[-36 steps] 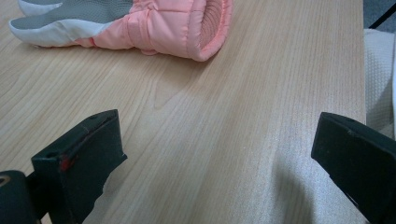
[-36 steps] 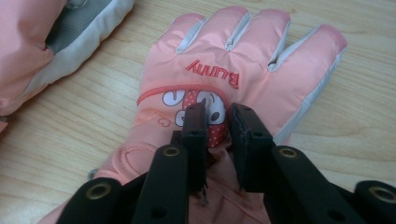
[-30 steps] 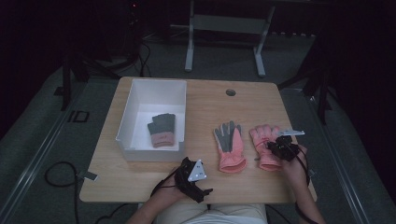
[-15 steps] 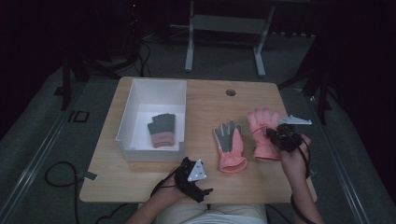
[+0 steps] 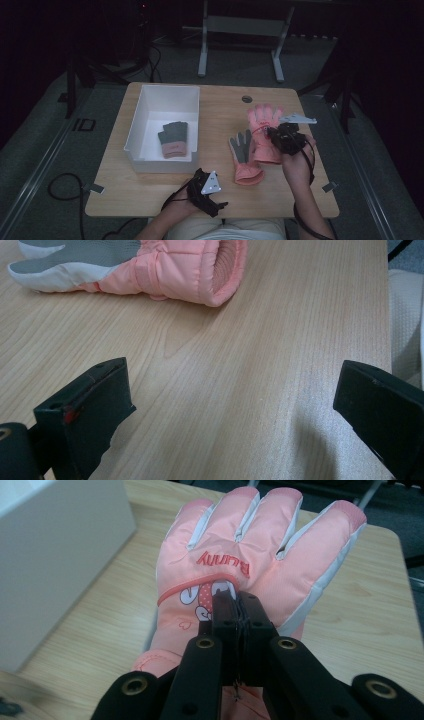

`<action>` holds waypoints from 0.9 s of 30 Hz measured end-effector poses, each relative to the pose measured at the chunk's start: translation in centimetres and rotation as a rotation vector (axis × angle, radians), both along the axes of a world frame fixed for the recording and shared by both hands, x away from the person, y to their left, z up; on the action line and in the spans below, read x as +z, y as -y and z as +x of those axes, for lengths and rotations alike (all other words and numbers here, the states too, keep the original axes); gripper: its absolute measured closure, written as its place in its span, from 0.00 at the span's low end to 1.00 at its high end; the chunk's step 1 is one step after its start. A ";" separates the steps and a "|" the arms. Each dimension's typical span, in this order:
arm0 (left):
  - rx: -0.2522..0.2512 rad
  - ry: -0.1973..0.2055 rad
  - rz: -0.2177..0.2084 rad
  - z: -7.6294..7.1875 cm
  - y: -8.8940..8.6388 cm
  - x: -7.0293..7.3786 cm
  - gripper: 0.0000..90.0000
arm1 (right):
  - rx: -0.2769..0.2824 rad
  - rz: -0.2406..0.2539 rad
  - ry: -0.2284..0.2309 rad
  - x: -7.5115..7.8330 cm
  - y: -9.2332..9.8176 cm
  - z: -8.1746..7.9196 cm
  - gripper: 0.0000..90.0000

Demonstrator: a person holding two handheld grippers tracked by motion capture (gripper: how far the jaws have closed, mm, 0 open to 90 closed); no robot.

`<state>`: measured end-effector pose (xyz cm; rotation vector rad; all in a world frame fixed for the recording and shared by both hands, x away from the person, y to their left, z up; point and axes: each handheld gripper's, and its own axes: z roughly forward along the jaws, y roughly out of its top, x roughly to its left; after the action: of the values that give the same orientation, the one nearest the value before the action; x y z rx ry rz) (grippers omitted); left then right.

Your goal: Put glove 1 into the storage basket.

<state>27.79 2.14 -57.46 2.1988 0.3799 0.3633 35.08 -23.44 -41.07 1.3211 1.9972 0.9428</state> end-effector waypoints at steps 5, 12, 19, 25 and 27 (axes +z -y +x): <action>-0.002 0.000 0.002 0.0 0.0 0.0 0.02 | 0.022 0.019 0.011 0.4 -2.5 0.0 0.98; -0.007 -0.003 0.000 -0.1 0.0 0.0 0.02 | 0.033 -0.003 -0.025 -1.1 -4.5 0.0 0.98; -0.005 -0.002 -0.002 -0.1 0.0 0.0 0.02 | 0.021 -0.037 -0.073 -3.4 -4.7 0.0 0.98; -0.007 0.000 0.001 -0.1 0.1 0.1 0.02 | -0.006 -0.025 -0.126 -5.4 -4.2 0.4 0.98; -0.007 -0.003 0.000 -0.1 0.1 0.1 0.02 | -0.011 -0.004 -0.147 -6.1 -4.1 0.6 0.98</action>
<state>27.72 2.06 -57.38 2.2006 0.3733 0.3568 35.72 -19.35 -47.19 1.4342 2.0979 0.8582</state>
